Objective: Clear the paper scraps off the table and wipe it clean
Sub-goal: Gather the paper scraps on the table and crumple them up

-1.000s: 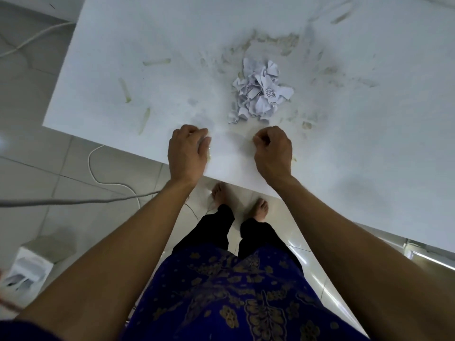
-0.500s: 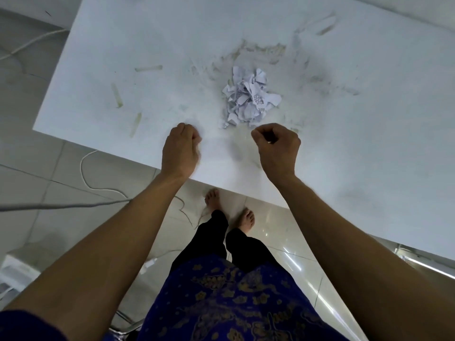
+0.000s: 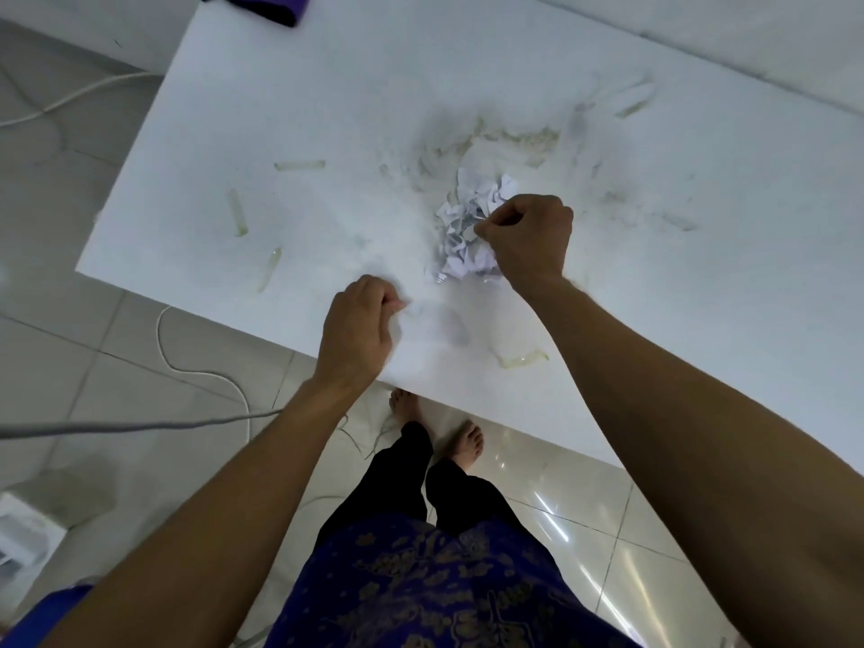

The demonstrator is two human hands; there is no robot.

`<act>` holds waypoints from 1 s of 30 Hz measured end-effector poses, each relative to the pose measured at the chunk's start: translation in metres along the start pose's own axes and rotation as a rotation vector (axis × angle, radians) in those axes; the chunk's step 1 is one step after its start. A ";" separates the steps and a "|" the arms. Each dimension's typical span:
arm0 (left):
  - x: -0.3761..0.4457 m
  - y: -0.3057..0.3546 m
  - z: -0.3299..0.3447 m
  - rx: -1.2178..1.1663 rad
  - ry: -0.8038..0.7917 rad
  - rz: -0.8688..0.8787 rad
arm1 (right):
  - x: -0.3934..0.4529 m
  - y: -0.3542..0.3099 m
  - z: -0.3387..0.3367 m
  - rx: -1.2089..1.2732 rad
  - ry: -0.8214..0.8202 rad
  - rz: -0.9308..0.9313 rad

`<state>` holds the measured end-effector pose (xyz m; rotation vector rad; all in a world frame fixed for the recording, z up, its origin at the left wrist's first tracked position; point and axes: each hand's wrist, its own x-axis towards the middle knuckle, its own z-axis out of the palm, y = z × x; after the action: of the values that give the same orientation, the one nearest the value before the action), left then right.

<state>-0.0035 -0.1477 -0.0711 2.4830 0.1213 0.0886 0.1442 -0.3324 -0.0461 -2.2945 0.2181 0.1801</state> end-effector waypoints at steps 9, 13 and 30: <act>0.107 0.065 0.006 -0.201 -0.028 0.001 | -0.006 0.004 -0.011 -0.018 0.033 -0.051; 0.128 0.069 0.015 -0.118 -0.092 -0.006 | -0.003 0.007 -0.019 -0.070 0.004 -0.020; 0.051 0.070 0.026 0.064 -0.061 0.177 | -0.050 0.041 -0.043 -0.019 0.054 -0.032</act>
<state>0.0544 -0.2132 -0.0470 2.5527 -0.1236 0.0845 0.0896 -0.3866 -0.0370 -2.3223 0.2085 0.1040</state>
